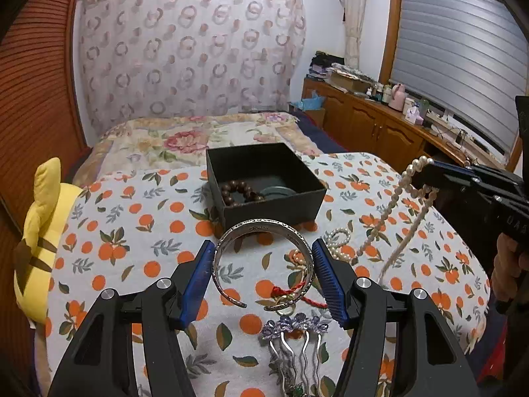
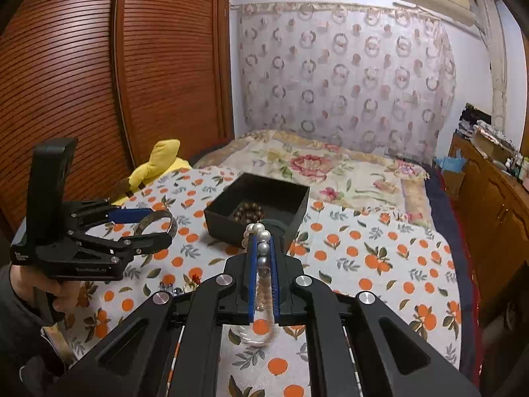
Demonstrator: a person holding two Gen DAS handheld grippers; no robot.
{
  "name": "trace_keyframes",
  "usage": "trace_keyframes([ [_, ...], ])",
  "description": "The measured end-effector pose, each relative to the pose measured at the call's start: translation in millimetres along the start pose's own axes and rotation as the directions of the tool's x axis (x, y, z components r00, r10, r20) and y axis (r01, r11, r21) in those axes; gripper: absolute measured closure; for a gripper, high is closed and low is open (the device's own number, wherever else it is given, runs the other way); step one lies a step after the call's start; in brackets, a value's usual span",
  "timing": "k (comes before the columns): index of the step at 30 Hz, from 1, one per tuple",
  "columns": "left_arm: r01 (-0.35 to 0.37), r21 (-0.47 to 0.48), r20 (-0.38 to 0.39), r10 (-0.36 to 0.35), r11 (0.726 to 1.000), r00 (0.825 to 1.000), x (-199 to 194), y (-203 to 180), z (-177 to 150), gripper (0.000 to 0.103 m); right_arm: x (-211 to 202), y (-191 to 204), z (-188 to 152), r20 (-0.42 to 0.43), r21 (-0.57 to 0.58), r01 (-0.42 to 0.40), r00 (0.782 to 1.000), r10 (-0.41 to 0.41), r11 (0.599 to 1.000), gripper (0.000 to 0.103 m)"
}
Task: Organize jewelry
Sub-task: 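Grasp and lift the pearl necklace with the right gripper while the left holds the bangle, then carry the silver bangle and pearl necklace into the black box and release both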
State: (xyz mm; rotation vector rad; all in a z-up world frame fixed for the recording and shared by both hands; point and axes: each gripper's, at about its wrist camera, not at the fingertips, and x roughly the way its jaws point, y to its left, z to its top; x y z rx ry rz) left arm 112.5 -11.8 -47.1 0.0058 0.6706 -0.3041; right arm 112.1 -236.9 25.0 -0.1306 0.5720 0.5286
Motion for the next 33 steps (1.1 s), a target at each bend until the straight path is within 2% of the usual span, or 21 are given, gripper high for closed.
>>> trace_keyframes([
  [15, -0.013, 0.025, 0.027, 0.012, 1.0, 1.0, -1, -4, 17, 0.045, -7, -2, 34, 0.052, -0.03, 0.014, 0.999, -0.013, 0.999, 0.095],
  [24, -0.008, 0.051, 0.039, 0.006, 0.999, 0.999, 11, -4, 38, 0.045, 0, -10, 78, 0.106, -0.059, 0.021, 0.994, -0.015, 0.998, 0.095],
  [33, -0.009, 0.041, 0.032, 0.008, 0.999, 0.999, 30, 5, 57, 0.045, 27, -20, 124, 0.153, -0.072, -0.006, 0.988, 0.017, 0.997, 0.095],
])
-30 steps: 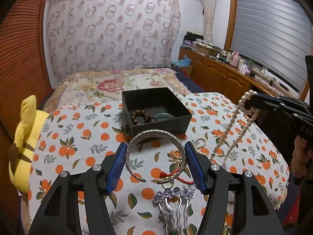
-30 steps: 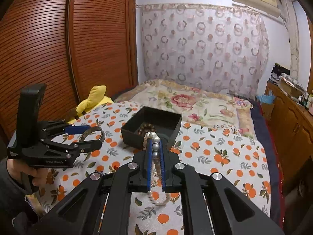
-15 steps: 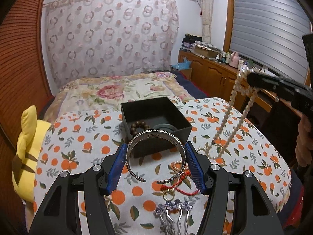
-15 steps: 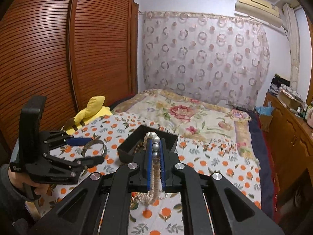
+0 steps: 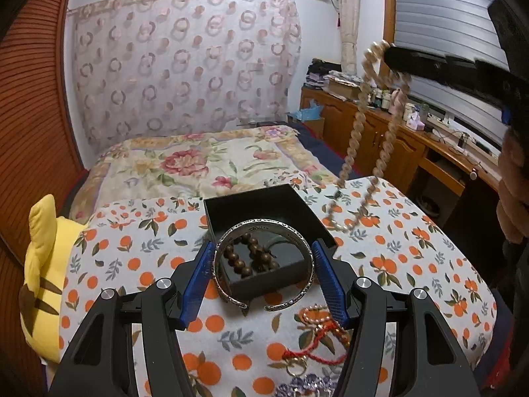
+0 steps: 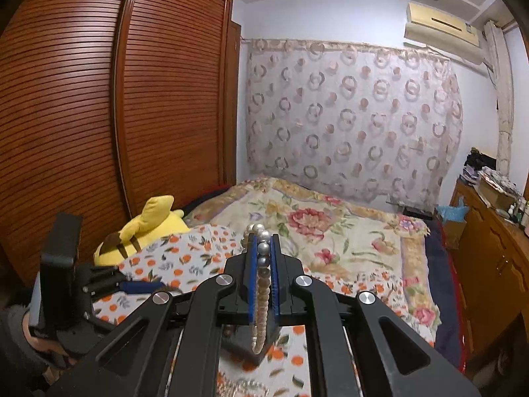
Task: Organize jewelry
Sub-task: 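Carry the silver bangle and pearl necklace into the black box and release both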
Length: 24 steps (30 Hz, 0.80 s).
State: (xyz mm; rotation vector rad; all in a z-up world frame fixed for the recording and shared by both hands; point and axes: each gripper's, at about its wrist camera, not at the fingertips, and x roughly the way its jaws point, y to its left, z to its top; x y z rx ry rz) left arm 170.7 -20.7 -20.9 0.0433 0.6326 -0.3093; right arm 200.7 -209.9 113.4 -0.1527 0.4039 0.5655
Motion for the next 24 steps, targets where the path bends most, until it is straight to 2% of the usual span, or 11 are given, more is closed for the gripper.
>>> trace_keyframes([
  [8, -0.009, -0.014, -0.033, 0.008, 1.0, 0.999, 22, 11, 5, 0.045, 52, -10, -6, -0.034, 0.026, -0.054, 0.998, 0.055, 0.998, 0.095],
  [14, -0.019, -0.017, -0.05, 0.018, 1.0, 0.999, 35, 17, 13, 0.045, 94, -19, -31, -0.106, 0.055, -0.079, 0.991, 0.085, 0.995, 0.094],
  [20, -0.026, -0.014, -0.065, 0.025, 1.0, 0.998, 52, 20, 22, 0.045, 124, -26, -60, -0.188, 0.087, -0.096, 0.976, 0.111, 0.992, 0.094],
  [24, -0.025, -0.011, -0.082, 0.024, 1.0, 0.996, 65, 22, 25, 0.045, 134, -32, -73, -0.214, 0.124, -0.112, 0.967, 0.137, 0.986, 0.094],
])
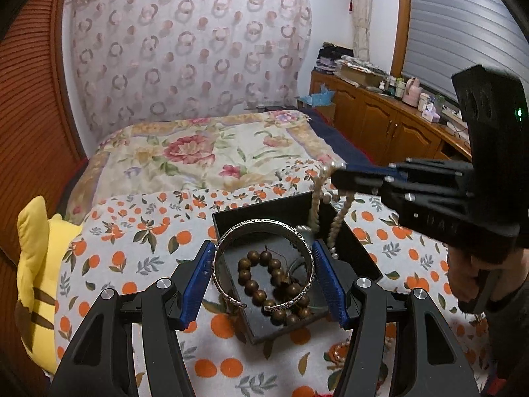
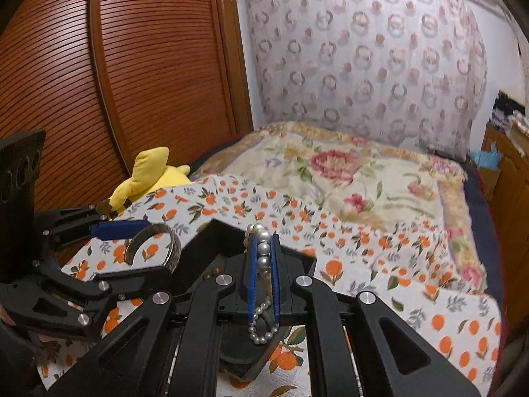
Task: Organize jewelry
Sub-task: 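Carry the silver bangle and pearl necklace into the black box and release both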
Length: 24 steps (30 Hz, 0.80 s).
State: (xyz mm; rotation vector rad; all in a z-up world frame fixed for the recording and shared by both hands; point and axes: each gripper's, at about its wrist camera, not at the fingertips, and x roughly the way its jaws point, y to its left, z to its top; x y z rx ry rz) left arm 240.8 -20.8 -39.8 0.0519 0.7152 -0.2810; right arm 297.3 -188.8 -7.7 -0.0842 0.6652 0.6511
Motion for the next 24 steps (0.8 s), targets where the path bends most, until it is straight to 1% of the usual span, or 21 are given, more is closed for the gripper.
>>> trace_keyframes([
  [5, -0.001, 0.007, -0.026, 0.001, 1.0, 1.0, 13, 0, -1, 0.045, 10, -8, -10, -0.019, 0.044, -0.033, 0.999, 0.034, 0.998, 0.093],
  [14, 0.01, 0.026, -0.044, -0.009, 1.0, 0.999, 30, -5, 5, 0.045, 7, -22, -11, -0.018, 0.061, -0.016, 1.0, 0.017, 0.998, 0.093],
  [19, -0.007, 0.04, -0.07, 0.01, 0.999, 0.998, 42, -7, 4, 0.045, 5, -25, -9, -0.013, 0.062, -0.009, 1.0, 0.01, 0.998, 0.093],
  [24, -0.021, 0.048, -0.075, 0.025, 0.999, 0.997, 48, -9, 4, 0.045, 4, -25, -8, -0.012, 0.059, -0.007, 1.0, 0.008, 0.998, 0.093],
])
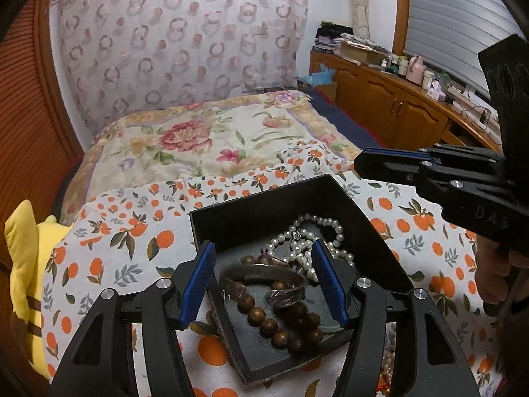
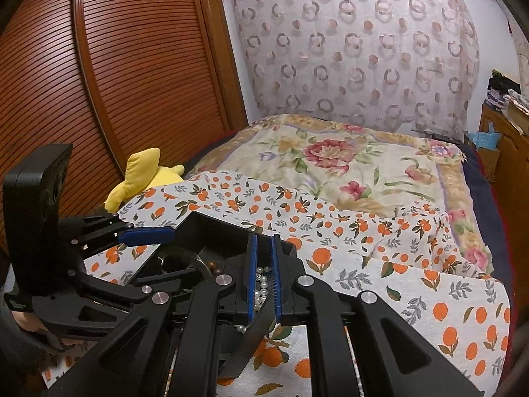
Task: Organize jewelry
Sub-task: 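Carry the silver bangle and pearl necklace into the black box and release both, then grasp the blue crystal hair comb with the left gripper and lift it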
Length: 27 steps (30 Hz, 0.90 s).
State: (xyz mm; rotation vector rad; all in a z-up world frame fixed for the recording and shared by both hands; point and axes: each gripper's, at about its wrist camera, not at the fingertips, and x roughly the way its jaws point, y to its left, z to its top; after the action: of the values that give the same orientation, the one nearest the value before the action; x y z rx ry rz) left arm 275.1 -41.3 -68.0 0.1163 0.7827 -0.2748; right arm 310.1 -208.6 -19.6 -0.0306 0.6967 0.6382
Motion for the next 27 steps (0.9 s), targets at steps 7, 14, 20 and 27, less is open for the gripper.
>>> trace_keyframes([
  [7, 0.0, -0.002, 0.013, 0.0, 1.0, 1.0, -8, -2, -4, 0.045, -8, 2, 2, 0.007, -0.014, 0.005, 1.0, -0.005, 1.0, 0.093],
  [14, 0.011, -0.017, 0.035, -0.01, 1.0, 0.999, -39, -4, -27, 0.041, -40, 11, -13, 0.017, -0.038, 0.025, 1.0, -0.024, 0.999, 0.093],
  [20, 0.019, -0.038, 0.047, -0.017, 0.999, 0.999, -70, -8, -62, 0.036, -68, 25, -47, 0.006, -0.034, 0.03, 1.0, -0.03, 0.999, 0.093],
  [27, 0.021, -0.056, 0.042, -0.019, 0.998, 0.999, -94, -14, -103, 0.029, -87, 49, -91, -0.021, -0.035, 0.046, 0.999, -0.047, 0.998, 0.092],
])
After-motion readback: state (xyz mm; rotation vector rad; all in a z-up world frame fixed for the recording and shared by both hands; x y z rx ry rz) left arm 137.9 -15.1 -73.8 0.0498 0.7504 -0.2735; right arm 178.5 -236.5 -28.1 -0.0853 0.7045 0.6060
